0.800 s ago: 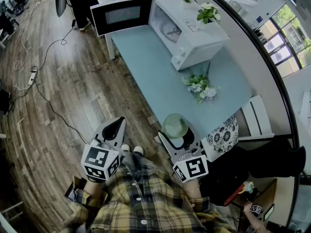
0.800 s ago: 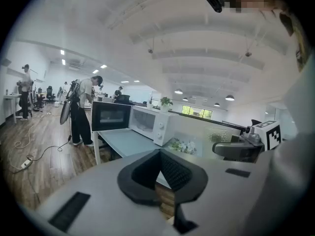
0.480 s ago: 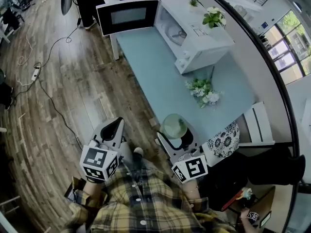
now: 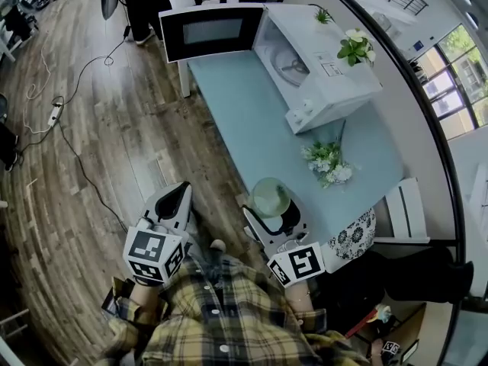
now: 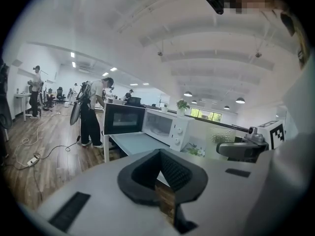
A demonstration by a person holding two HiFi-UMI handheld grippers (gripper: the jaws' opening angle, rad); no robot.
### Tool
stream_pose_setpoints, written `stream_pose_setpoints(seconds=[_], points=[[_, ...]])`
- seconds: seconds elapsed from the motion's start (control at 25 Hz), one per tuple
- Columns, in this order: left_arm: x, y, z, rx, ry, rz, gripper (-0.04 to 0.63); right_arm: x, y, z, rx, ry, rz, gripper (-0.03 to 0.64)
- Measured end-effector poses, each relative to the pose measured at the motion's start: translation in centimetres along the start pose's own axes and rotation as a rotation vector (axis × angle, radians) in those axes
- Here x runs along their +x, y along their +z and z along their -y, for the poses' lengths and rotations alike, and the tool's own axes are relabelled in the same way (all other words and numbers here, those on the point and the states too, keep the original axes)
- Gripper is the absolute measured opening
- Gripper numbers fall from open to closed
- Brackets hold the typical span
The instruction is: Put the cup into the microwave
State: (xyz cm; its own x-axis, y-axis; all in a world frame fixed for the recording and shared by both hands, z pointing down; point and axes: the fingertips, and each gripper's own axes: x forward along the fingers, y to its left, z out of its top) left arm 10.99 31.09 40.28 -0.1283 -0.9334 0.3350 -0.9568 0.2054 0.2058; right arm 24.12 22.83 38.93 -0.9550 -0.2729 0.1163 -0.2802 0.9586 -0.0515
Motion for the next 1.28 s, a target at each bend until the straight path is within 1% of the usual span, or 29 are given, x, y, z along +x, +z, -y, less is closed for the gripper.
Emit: stream_pose_setpoints(seconds=[0.28, 0.52, 0.68, 0.96, 1.16, 1.28], points=[[3.2, 3.5, -5.9, 0.018, -0.028, -0.003, -0.009, 7.1, 1.9, 0.5, -0.008, -0.029, 0.002, 0.367], [5.3, 5.3, -11.4, 0.015, -0.039, -0.012, -0.009, 13.0, 2.5, 0.6, -0.005, -0.050, -0.006, 0.367], [6.2, 5.8, -14.7, 0.010, -0.046, -0.024, -0.009, 16.4, 2.5, -0.1, 0.004, -0.061, -0.012, 0.367], [7.6, 6.3, -19.1, 0.031, -0.085, -0.043, -0.009, 21.1, 1.9, -0.7, 0.026, -0.104, -0.011, 0.367], [8.3, 6.5, -21.5, 0.030, -0.112, -0.049, -0.009, 23.1, 1.9, -1.1, 0.034, -0.152, -0.011, 0.367], [8.7, 6.3, -22.2, 0.017, -0.122, -0.058, -0.009, 23.4, 1.7, -1.2, 0.032, -0.164, -0.033, 0.367]])
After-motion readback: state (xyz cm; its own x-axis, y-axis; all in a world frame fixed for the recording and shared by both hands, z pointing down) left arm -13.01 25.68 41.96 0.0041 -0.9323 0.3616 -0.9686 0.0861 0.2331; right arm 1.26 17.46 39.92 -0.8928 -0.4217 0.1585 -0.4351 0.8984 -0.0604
